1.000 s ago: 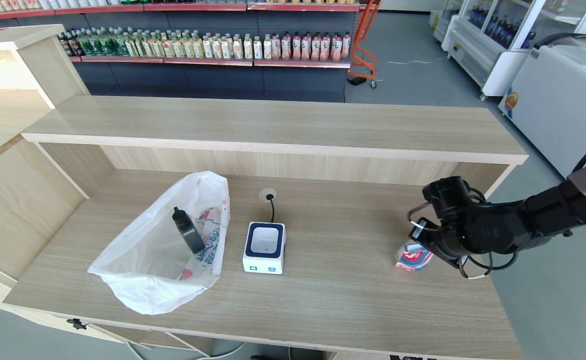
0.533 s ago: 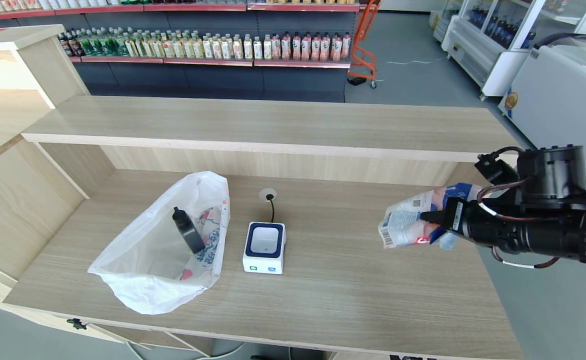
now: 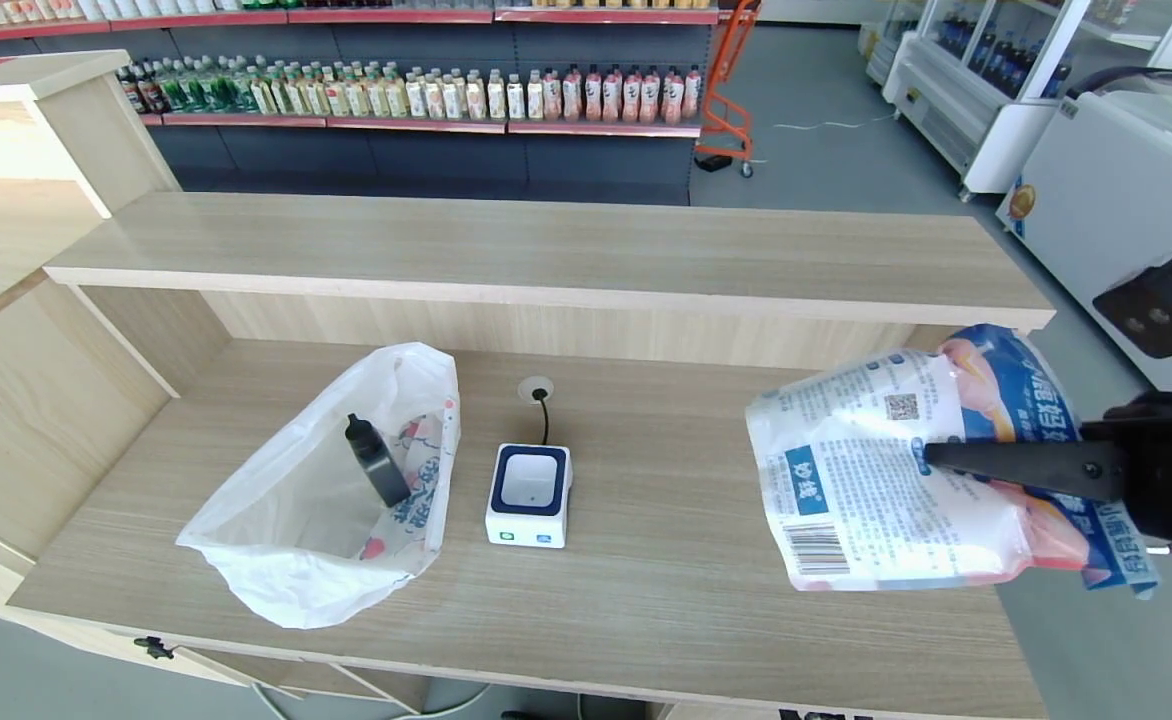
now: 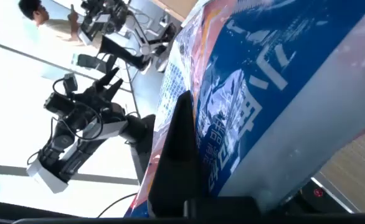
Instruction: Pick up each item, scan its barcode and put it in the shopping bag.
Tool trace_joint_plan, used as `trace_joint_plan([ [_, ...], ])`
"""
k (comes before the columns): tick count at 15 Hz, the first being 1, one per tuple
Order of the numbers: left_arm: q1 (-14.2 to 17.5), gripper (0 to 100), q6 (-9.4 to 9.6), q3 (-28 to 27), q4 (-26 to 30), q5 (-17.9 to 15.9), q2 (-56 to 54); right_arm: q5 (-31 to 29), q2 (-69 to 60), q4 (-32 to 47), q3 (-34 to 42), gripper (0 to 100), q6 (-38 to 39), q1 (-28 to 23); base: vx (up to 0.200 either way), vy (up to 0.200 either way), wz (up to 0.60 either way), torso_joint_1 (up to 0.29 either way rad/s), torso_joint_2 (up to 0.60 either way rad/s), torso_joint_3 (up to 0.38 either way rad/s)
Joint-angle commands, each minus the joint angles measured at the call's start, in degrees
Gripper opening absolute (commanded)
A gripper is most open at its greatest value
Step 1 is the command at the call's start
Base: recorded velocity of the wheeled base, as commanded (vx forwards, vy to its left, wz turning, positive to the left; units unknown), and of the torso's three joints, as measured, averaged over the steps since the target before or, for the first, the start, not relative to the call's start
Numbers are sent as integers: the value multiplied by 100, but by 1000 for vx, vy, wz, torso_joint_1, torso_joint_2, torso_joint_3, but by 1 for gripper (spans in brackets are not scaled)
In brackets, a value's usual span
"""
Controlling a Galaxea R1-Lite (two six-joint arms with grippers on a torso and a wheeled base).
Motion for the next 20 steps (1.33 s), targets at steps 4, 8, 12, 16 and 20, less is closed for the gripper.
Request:
trace_joint_plan([
  [4,1,100,-2,0,0,4,-2,446,-370,10,81,0,-30,203,0,0,0,0,0,0],
  [8,1,100,-2,0,0,4,-2,446,-792,449,407,0,304,273,0,0,0,0,0,0],
  [12,1,100,-2,0,0,4,-2,446,-818,950,433,0,339,353,0,0,0,0,0,0],
  [16,1,100,-2,0,0,4,-2,446,-792,950,415,0,463,555,0,0,0,0,0,0],
  [20,1,100,-2,0,0,4,-2,437,-695,933,407,0,445,555,0,0,0,0,0,0],
])
